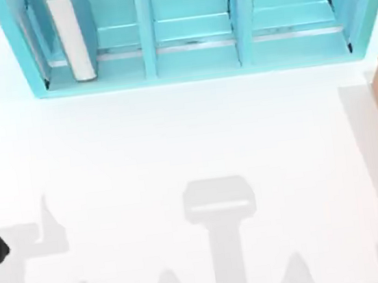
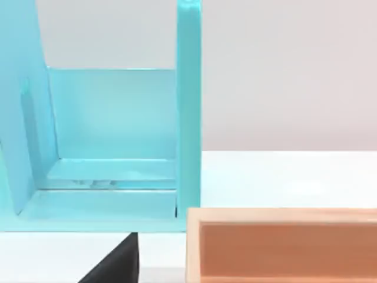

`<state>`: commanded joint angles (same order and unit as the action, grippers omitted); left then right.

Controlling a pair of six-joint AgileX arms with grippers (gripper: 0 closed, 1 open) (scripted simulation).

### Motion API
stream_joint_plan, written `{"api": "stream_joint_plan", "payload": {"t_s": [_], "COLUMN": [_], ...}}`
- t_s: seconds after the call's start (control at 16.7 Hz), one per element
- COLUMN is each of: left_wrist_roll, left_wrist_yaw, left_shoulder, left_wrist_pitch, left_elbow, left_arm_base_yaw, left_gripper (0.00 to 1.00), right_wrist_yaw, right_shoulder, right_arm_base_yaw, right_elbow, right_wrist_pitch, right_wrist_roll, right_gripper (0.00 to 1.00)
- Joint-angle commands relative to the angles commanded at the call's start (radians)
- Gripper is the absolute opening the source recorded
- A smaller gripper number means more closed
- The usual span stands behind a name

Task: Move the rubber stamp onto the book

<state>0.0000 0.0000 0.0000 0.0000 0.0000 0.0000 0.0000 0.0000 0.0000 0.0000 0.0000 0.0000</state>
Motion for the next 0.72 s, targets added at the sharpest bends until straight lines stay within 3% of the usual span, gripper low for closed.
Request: {"api": "stream_joint_plan", "payload": {"t_s": [0.36,0.72], "left_wrist_roll": [-0.002,-0.005], "left_wrist_yaw": [-0.002,-0.032], "left_shoulder": [0.103,0.546], "left_wrist_pitch": [0.101,0.431], "left_elbow": [0.073,0.282], "left_arm_base_yaw": [-0.02,-0.087], "left_gripper": [1.0,1.0], "right_wrist_yaw": [0.0,0.0], "right_shoulder": [0.0,0.0], "right_arm_base_yaw": [0.0,0.0], "right_elbow": [0.0,0.0], "right_wrist_pitch": [0.0,0.0], "right_wrist_roll": [0.0,0.0], "right_gripper": [1.0,1.0]}}
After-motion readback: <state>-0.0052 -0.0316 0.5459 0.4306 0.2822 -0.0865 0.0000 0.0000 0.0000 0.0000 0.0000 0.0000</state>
